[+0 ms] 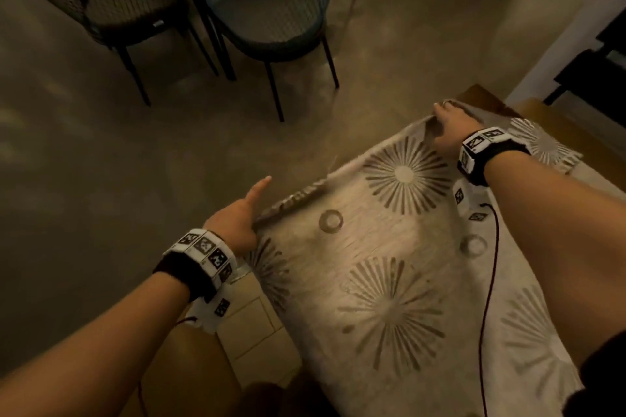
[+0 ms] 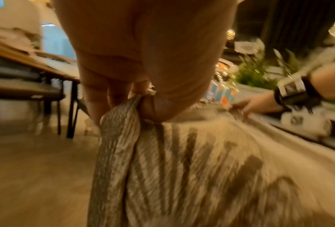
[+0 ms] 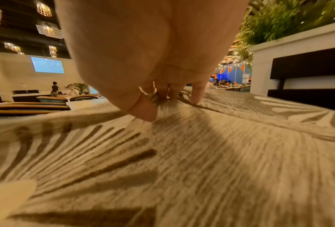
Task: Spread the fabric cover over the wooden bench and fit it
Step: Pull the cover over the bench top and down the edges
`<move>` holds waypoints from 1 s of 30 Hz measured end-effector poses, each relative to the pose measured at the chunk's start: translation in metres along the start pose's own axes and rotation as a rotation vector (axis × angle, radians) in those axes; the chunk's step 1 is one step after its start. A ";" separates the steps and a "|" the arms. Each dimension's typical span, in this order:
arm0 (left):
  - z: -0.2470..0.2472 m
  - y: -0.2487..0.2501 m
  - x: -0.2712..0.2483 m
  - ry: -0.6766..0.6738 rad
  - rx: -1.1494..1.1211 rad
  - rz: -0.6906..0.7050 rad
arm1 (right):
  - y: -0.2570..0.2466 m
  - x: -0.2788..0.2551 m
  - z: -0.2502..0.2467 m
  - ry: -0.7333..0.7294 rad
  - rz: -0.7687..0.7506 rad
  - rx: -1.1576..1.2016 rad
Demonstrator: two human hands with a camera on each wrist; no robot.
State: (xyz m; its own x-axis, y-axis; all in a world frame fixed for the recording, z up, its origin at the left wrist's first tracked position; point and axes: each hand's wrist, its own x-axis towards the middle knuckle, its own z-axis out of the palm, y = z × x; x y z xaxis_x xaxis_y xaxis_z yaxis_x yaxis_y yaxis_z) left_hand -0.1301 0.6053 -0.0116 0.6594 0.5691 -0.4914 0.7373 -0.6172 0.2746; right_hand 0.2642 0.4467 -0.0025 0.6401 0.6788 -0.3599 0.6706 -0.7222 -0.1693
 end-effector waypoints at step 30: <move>0.010 0.199 0.099 -0.079 0.276 0.629 | 0.055 0.002 0.014 0.042 0.198 0.098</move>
State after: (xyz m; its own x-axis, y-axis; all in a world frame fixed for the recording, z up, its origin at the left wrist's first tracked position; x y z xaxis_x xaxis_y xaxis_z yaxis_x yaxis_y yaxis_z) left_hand 0.0808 0.5337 -0.0139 0.9290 0.0228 -0.3694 0.1471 -0.9387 0.3119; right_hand 0.2972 0.4064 -0.0252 0.7720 0.5258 -0.3572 0.4917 -0.8501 -0.1886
